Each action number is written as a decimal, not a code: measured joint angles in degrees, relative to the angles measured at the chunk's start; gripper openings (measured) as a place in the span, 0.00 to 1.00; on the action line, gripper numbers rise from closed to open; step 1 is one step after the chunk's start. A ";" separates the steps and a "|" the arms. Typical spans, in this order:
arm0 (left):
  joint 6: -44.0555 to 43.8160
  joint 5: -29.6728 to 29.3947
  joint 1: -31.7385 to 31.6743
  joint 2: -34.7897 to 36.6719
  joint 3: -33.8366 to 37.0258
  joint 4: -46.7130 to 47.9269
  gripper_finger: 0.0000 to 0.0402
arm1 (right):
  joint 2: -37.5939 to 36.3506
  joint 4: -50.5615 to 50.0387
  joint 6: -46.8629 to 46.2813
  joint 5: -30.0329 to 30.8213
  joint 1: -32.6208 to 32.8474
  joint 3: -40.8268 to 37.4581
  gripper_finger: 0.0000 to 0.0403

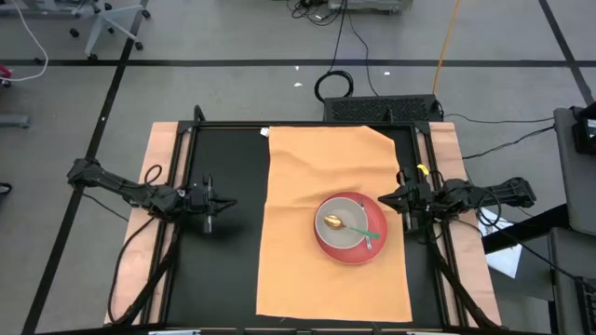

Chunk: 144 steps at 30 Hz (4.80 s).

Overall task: Set table place
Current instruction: Return to Home Position

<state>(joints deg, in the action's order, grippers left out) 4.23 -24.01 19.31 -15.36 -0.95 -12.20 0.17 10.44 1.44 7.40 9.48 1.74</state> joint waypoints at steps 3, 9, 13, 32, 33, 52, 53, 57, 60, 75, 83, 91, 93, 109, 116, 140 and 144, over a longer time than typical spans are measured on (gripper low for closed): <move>0.01 0.00 0.00 0.00 0.00 0.00 0.05 | 0.00 0.00 0.33 0.00 0.02 0.02 0.00; 0.00 0.00 0.02 0.00 0.00 0.01 0.05 | 0.02 0.00 0.91 -0.02 -0.01 0.00 0.00; 0.00 -0.02 0.00 -0.02 0.00 0.00 0.05 | 0.00 0.00 0.78 -0.01 -0.01 0.00 0.00; -4.38 3.52 0.02 -0.02 -0.07 -13.21 0.05 | 0.00 -0.04 0.73 0.00 0.01 -0.02 0.00; -5.22 3.51 0.02 -0.03 -0.03 -12.15 0.05 | 0.02 -0.02 0.76 0.00 0.02 -0.02 0.00; 1.50 3.09 0.07 0.00 -0.02 -5.42 0.05 | 0.02 -2.56 0.79 0.00 -0.01 -0.02 0.00; 1.55 3.06 0.07 0.00 -0.02 -5.42 0.05 | 0.02 -2.56 0.89 0.00 0.02 -0.02 0.00; 1.70 2.98 0.07 0.00 -0.02 -5.16 0.05 | 0.02 -2.53 1.19 0.00 0.00 -0.02 0.00; 1.70 2.98 0.07 0.00 -0.02 -5.12 0.05 | 0.02 -1.59 0.34 0.00 -0.01 -0.02 0.00; -0.29 2.99 0.07 0.00 -0.02 -3.34 0.05 | 0.00 -0.42 0.08 0.00 0.00 -0.02 0.00; -0.07 3.00 0.07 0.00 -0.02 -3.39 0.05 | -0.01 -0.50 -1.11 0.00 0.01 -0.02 0.00; 0.42 3.02 0.07 0.00 -0.02 -3.41 0.05 | 0.00 -0.50 -1.20 0.00 0.00 -0.02 0.00; 0.42 3.02 0.07 0.00 -0.02 -3.41 0.05 | -0.01 -0.50 -1.19 0.00 -0.01 -0.02 0.00; 0.55 3.04 0.07 0.00 -0.02 -3.44 0.05 | 0.01 -0.50 -1.21 0.00 -0.01 -0.02 0.00; 0.52 3.06 0.07 0.00 -0.02 -3.44 0.05 | 0.01 -0.48 -1.21 0.00 -0.01 -0.02 0.00; 0.43 3.07 0.07 0.00 -0.02 -3.44 0.05 | -0.01 -0.50 -1.21 0.00 0.02 -0.02 0.00; 0.44 3.09 0.07 0.00 -0.02 -3.44 0.05 | -0.01 -0.50 -1.21 0.01 0.01 -0.02 0.00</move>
<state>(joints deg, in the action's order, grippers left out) 4.67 -20.93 19.38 -15.35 -0.97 -15.64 0.16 9.94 0.23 7.40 9.49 1.72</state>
